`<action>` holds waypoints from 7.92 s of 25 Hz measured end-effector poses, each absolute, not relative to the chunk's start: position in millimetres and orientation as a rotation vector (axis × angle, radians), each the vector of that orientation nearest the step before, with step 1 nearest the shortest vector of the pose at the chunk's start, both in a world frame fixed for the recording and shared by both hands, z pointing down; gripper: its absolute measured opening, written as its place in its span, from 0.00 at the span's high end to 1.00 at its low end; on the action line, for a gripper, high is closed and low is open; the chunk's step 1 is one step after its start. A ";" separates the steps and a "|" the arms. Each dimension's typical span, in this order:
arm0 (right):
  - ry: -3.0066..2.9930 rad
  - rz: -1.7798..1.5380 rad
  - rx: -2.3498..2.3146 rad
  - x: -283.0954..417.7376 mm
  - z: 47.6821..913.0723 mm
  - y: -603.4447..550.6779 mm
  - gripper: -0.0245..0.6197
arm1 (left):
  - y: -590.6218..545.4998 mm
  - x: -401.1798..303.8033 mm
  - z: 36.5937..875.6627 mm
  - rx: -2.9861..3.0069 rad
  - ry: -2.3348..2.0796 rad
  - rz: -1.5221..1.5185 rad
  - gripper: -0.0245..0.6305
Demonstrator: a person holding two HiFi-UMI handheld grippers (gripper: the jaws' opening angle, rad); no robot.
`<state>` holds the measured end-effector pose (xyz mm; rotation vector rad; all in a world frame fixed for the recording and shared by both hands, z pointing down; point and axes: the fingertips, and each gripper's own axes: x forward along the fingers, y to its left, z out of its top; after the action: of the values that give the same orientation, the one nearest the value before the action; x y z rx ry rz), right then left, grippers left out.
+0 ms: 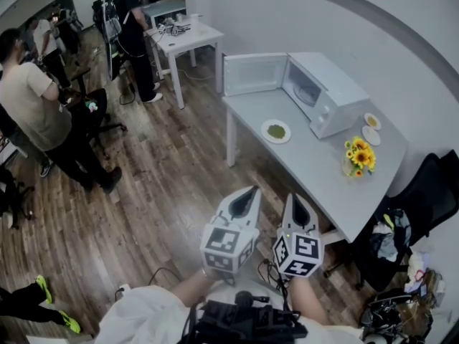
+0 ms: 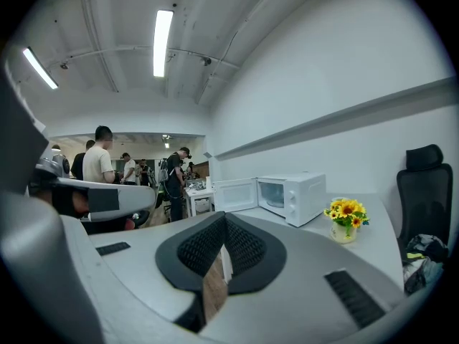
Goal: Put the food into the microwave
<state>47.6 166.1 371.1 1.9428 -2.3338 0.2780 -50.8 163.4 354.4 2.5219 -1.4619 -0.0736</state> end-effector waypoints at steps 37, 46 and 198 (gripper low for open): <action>-2.355 0.317 1.885 101.5 377.0 -42.9 0.93 | -44.6 0.5 361.7 2.461 -1.527 -0.030 0.95; -2.352 0.347 1.859 94.5 386.0 -71.9 0.93 | -74.9 -7.5 369.9 2.438 -1.534 0.001 0.95; -1.524 1.173 2.129 149.2 656.7 -270.2 0.85 | -350.2 27.8 670.5 2.160 -0.824 0.810 0.83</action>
<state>149.2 -270.2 656.7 2.1286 -1.5242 1.1727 27.8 -350.2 670.5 2.1599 -0.8239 0.8104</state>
